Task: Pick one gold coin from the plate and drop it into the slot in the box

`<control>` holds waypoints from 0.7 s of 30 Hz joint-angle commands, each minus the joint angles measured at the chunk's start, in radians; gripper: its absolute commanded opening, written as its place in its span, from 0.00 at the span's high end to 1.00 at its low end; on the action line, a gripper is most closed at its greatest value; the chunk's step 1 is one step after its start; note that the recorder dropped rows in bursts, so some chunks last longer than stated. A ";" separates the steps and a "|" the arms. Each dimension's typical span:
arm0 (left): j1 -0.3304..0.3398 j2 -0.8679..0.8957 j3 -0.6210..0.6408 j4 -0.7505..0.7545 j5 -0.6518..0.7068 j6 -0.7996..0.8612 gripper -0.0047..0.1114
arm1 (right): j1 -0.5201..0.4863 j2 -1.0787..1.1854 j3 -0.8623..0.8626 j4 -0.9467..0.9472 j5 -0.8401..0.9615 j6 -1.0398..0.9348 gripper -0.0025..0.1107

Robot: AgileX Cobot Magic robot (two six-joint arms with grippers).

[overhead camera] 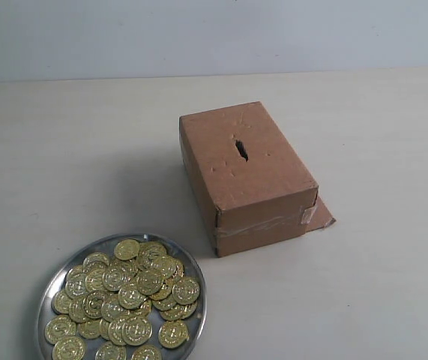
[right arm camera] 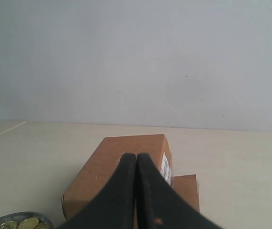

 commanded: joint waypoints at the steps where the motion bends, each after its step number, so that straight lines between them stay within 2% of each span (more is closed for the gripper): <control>1: 0.002 -0.008 0.002 -0.001 0.051 0.001 0.96 | 0.002 -0.005 0.004 -0.002 0.005 -0.004 0.98; 15: 0.002 -0.008 0.002 -0.001 0.053 0.001 0.96 | 0.002 -0.005 0.004 -0.002 0.005 -0.004 0.98; 17: 0.002 -0.008 0.002 -0.001 0.053 0.001 0.96 | -0.030 -0.005 0.004 -0.002 0.017 -0.004 0.98; 21: 0.002 -0.008 0.002 -0.001 0.053 0.001 0.96 | -0.182 -0.005 0.004 -0.009 0.031 -0.008 0.98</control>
